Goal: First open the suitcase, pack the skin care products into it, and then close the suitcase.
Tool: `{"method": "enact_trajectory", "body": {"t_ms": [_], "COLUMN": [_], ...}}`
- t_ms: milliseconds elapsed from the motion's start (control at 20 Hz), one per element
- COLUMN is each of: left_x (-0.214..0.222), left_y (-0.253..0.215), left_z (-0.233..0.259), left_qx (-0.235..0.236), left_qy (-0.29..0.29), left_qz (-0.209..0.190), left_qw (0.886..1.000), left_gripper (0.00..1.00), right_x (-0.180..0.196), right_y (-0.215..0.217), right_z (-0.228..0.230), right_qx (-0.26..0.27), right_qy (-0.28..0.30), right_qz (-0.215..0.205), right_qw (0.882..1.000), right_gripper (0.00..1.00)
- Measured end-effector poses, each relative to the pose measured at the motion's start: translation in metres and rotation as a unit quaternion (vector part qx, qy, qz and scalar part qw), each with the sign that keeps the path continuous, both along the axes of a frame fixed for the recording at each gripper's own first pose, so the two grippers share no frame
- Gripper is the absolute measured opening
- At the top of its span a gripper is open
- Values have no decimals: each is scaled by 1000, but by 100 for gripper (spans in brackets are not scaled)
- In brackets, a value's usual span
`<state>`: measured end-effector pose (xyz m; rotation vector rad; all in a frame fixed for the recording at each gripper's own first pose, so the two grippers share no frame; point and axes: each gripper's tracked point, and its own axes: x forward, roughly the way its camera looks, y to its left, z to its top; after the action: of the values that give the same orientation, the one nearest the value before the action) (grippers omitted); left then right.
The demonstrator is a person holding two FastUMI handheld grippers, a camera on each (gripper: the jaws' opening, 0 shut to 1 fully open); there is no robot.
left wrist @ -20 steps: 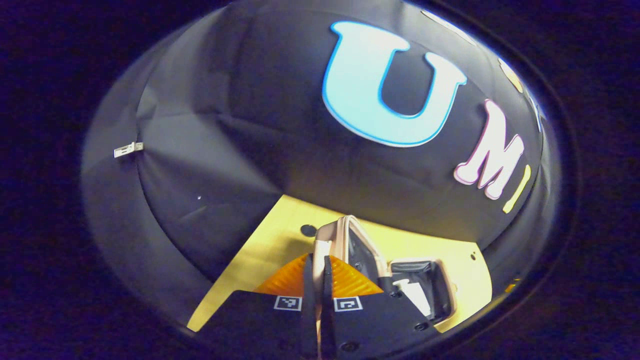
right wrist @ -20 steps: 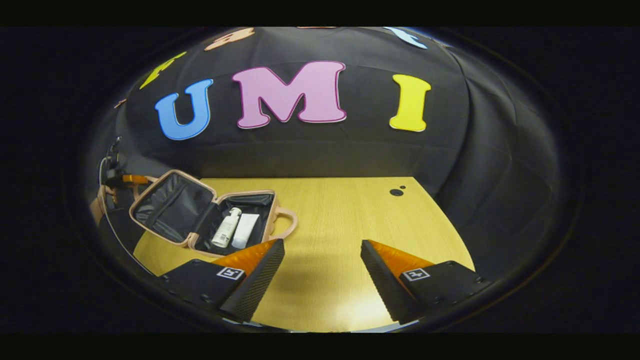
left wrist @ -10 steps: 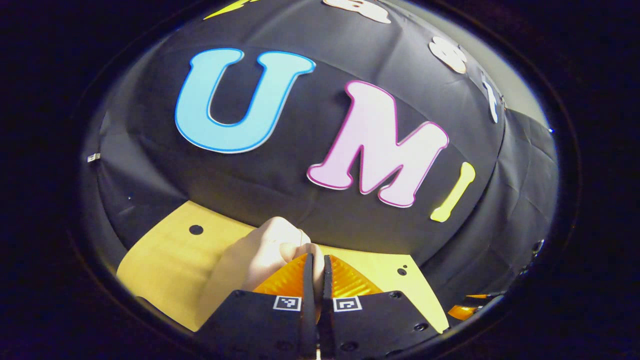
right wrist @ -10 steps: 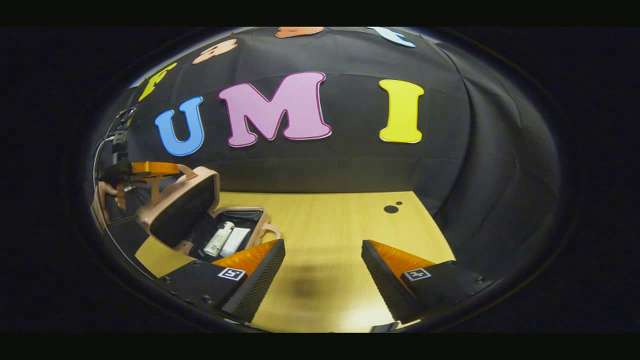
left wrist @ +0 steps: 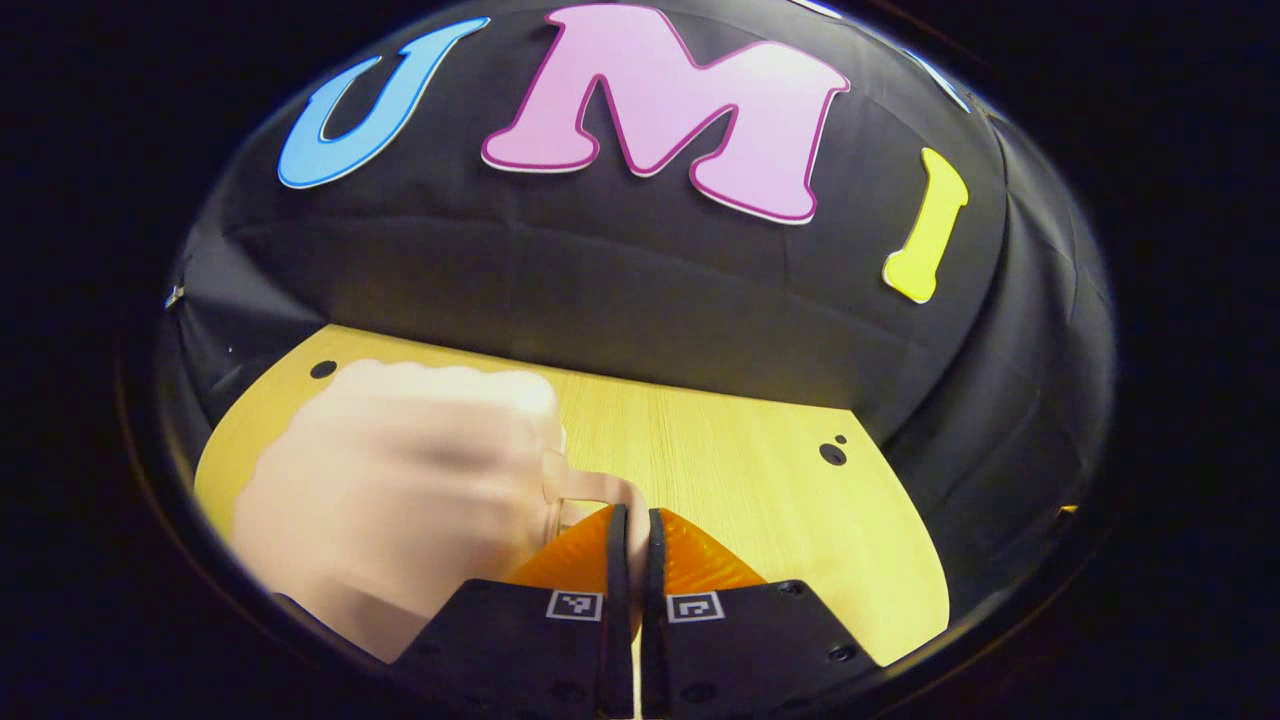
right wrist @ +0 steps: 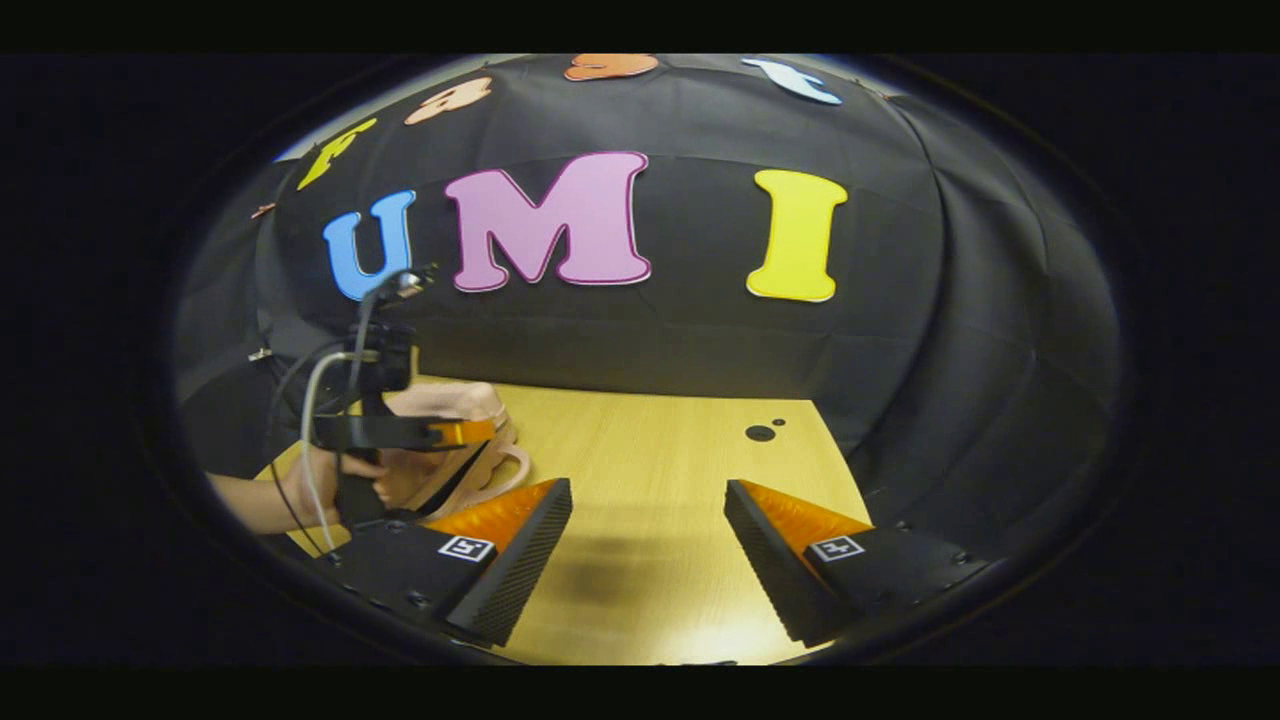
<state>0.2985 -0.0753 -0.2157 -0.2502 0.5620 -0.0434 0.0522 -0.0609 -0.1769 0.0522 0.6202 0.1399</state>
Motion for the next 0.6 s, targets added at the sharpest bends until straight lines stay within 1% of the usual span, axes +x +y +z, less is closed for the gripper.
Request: {"method": "enact_trajectory", "body": {"t_ms": [50,150,200,250,300,350,400,450,500,550,600], "left_x": [-1,-2,-10,-18,-29,-42,-55,-71,-91,-115,-133], "left_y": [-3,-3,0,0,-1,1,6,9,16,25,30], "left_z": [-4,1,8,22,39,58,76,96,118,143,163], "left_qx": [-18,-39,-46,-51,-49,-41,-33,-22,-5,12,31], "left_qy": [8,2,-4,-18,-35,-55,-72,-88,-107,-128,-152], "left_qz": [7,11,2,-13,-26,-37,-51,-65,-73,-81,-87], "left_qw": [1000,999,999,998,998,997,996,994,992,988,984], "left_gripper": [10,13,19,19,22,31,44,69,73,92,99], "right_x": [-2,-3,-4,-5,-7,-10,-13,-18,-24,-29,-34], "right_y": [0,1,3,7,12,18,23,30,38,47,54], "right_z": [0,4,9,15,22,29,36,45,57,70,83], "right_qx": [-1,-7,-8,-8,-8,-7,-5,0,9,17,21], "right_qy": [2,-1,-7,-15,-22,-29,-36,-42,-50,-62,-75], "right_qz": [2,1,0,-1,-1,-3,-6,-11,-17,-22,-26], "right_qw": [1000,1000,1000,1000,1000,1000,999,999,999,998,997], "right_gripper": [98,98,98,98,98,98,98,98,98,98,98]}}
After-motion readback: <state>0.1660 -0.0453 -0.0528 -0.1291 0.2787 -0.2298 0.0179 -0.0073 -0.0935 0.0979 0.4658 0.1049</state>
